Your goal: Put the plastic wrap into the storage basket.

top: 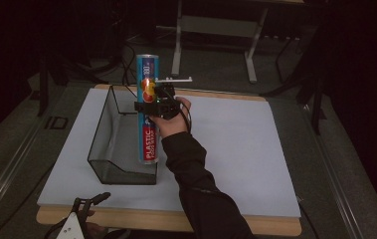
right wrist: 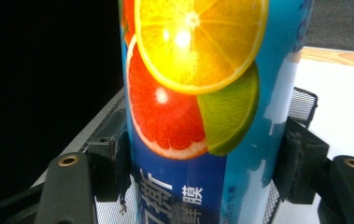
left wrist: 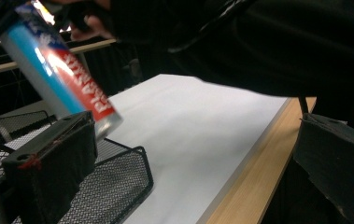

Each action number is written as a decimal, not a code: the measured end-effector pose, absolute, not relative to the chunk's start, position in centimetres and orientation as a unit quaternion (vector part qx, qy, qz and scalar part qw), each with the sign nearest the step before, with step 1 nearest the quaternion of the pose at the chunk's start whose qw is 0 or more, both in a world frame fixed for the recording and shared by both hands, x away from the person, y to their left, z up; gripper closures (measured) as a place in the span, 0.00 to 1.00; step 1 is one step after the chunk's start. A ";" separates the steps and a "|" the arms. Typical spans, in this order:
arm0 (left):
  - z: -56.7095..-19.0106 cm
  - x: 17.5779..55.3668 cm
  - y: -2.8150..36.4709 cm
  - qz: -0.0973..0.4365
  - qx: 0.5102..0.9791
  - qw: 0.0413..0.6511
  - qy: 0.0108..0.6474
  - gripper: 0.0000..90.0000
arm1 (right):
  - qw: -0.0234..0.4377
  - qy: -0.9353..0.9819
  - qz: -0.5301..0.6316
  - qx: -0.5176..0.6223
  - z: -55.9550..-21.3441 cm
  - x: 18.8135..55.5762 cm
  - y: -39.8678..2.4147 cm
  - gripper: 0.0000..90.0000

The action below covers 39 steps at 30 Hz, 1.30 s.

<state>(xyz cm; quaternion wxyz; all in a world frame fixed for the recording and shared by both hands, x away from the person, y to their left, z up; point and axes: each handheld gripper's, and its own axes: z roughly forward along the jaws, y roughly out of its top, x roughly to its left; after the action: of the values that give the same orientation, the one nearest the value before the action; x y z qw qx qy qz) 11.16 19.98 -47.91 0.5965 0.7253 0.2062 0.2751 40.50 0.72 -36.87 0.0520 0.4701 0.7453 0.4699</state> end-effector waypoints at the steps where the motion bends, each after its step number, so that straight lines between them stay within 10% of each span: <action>1: -47.9 11.2 20.0 0.275 0.725 0.596 0.206 0.00 | 0.053 0.745 0.469 0.471 -37.1 40.5 1.0 0.35; 39: -48.1 11.3 19.8 0.274 0.734 0.588 0.202 0.00 | 0.019 0.717 0.418 0.557 -45.1 42.5 1.9 0.35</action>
<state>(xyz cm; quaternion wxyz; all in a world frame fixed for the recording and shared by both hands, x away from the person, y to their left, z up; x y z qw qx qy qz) 11.26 19.77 -48.06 0.5880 0.7339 0.2024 0.2735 42.54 1.89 -45.05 0.0185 0.5574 0.7171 0.4180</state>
